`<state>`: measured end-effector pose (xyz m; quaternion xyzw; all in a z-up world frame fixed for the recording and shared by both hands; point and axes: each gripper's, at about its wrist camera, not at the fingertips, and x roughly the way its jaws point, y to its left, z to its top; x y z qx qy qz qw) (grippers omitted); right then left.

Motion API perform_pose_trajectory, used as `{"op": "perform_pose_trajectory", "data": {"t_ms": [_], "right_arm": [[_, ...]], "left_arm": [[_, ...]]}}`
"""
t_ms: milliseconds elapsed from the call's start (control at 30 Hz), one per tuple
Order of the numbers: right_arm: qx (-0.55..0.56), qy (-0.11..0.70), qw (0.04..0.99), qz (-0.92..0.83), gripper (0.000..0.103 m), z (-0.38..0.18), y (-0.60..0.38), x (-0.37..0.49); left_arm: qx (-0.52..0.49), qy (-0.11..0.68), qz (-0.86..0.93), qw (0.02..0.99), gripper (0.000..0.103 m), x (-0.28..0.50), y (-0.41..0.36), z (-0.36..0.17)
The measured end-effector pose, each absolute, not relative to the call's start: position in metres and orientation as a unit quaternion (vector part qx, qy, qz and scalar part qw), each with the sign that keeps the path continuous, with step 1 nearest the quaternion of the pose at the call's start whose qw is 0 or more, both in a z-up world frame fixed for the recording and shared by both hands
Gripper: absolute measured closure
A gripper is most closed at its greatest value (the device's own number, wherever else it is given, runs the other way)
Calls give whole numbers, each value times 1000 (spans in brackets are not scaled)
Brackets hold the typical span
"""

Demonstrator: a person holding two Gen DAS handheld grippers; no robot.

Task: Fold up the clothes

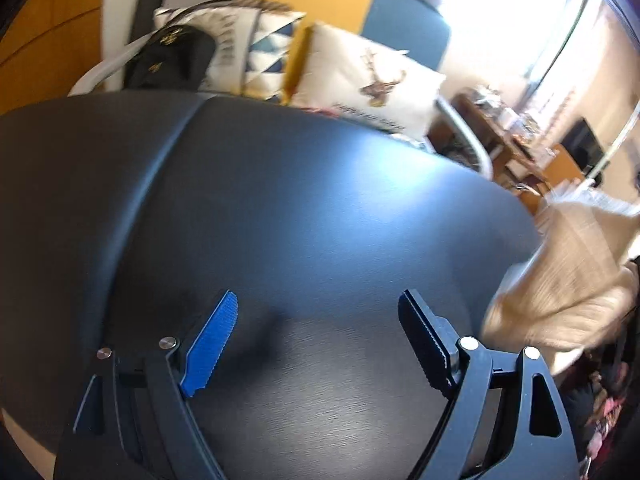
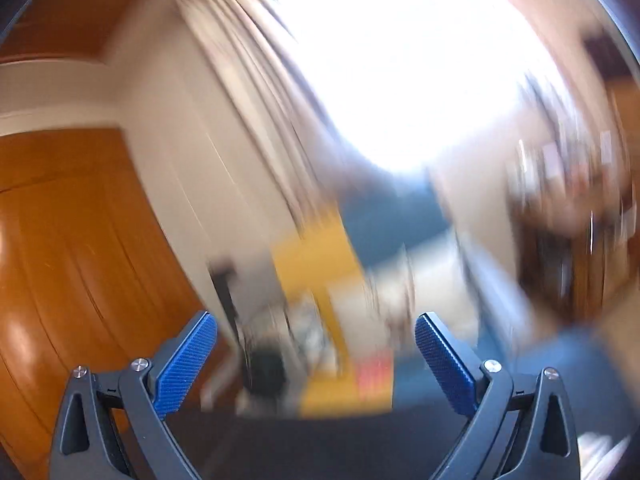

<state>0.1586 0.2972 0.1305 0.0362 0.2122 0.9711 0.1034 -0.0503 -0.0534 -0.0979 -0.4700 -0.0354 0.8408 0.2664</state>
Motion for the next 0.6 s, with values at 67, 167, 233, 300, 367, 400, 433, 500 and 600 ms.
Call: {"op": "perform_pose_trajectory", "data": {"t_ms": [67,167,233,300,367,400,433,500,600], "right_arm": [[87,167,132,973,0,182,287,185],[78,185,90,976,0,222,294,163],[57,194,58,978,0,237,294,129],[32,199,20,979,0,246,283,90],[0,192,-38,981,0,247,260,41],[-20,175,-50,983,0,247,240,18],[-43,150,-35,987,0,245,221,-5],[-88,102,-5,991,0,231,189,-42],[-127,74,-4,989,0,214,159,-53]], "left_arm": [[-461,-37,841,282,18,-47,-46,-91],[-451,-37,842,295,18,-42,-39,-79],[-439,-34,847,298,18,-36,-38,-71],[-428,-31,854,295,18,-29,-46,-64],[-423,-35,858,288,18,-26,-57,-58],[-422,-36,861,282,18,-26,-62,-56],[-421,-34,864,273,18,-27,-67,-55],[-422,-41,869,257,18,-31,-77,-53],[-429,-56,868,246,18,-38,-89,-53]]}}
